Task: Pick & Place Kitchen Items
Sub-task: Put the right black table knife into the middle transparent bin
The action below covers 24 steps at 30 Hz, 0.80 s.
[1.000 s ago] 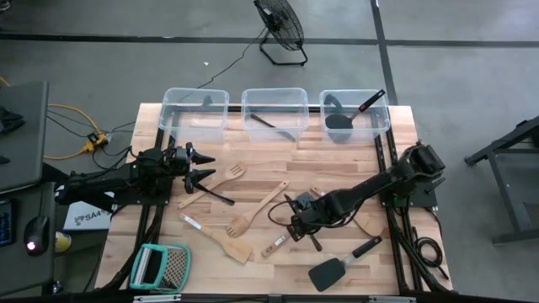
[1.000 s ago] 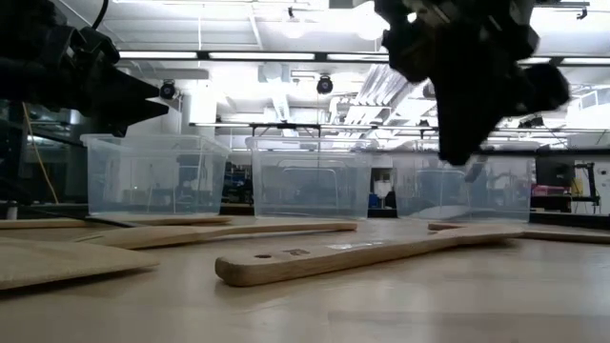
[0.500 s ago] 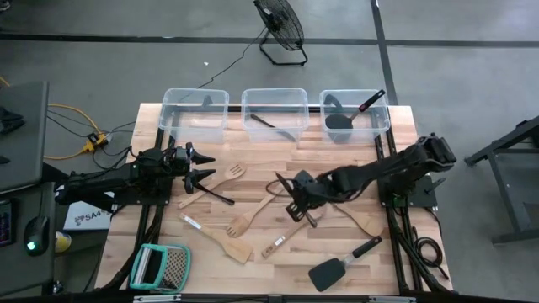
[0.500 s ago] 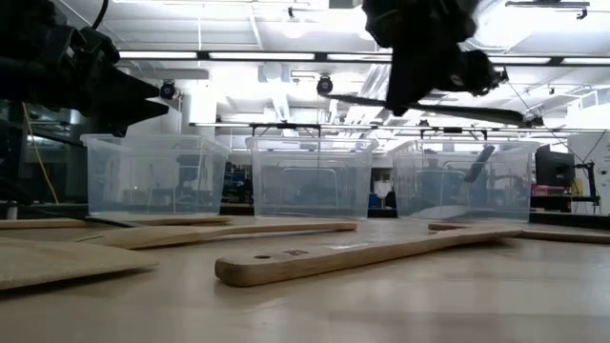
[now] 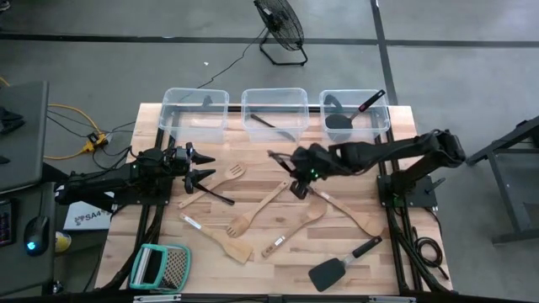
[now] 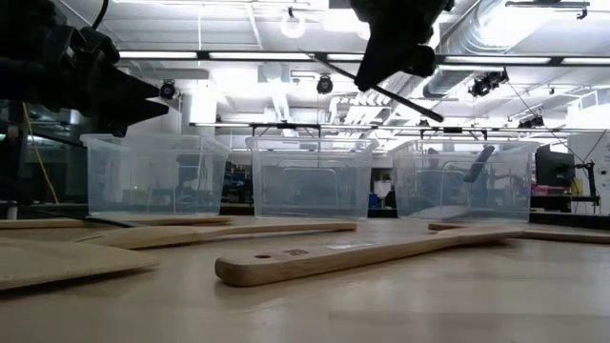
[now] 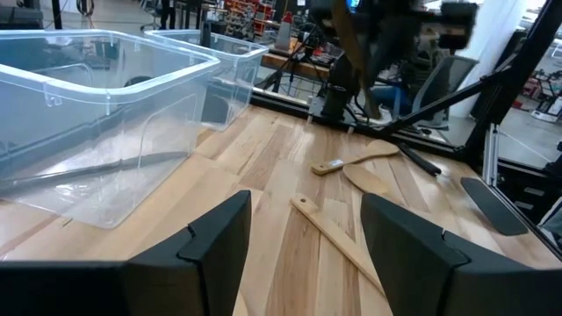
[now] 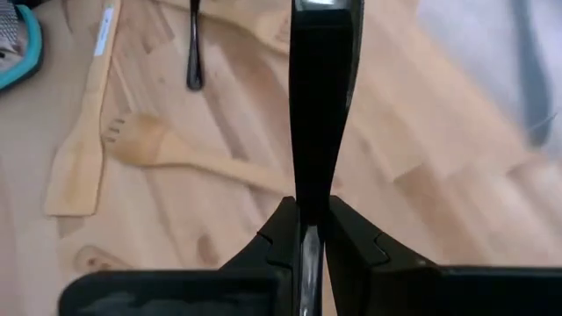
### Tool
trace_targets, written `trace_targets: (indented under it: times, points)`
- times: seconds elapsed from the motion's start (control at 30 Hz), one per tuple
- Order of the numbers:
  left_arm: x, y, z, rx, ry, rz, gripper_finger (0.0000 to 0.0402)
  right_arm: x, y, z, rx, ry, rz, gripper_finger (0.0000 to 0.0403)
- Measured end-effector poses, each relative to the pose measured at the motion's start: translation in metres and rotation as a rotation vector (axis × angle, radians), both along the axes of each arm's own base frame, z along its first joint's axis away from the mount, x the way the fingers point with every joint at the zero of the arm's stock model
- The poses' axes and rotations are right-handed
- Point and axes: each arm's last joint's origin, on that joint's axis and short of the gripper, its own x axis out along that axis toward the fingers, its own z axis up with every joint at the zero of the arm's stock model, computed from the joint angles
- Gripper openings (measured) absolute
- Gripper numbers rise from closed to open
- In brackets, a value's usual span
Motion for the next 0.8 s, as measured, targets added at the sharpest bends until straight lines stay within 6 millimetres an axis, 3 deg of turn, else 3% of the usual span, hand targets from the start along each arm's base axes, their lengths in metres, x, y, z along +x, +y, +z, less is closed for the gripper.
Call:
trace_targets:
  times: [0.47, 0.8]
  points:
    - [0.0, 0.0, 0.0, 0.0, 0.0, 0.0, 0.0214, -0.007, -0.066, 0.032, -0.356, -0.121, 0.137, 0.0025]
    - [0.0, 0.0, 0.0, 0.0, 0.0, 0.0, 0.0214, -0.007, -0.106, 0.041, -0.471, -0.189, 0.064, 0.0025]
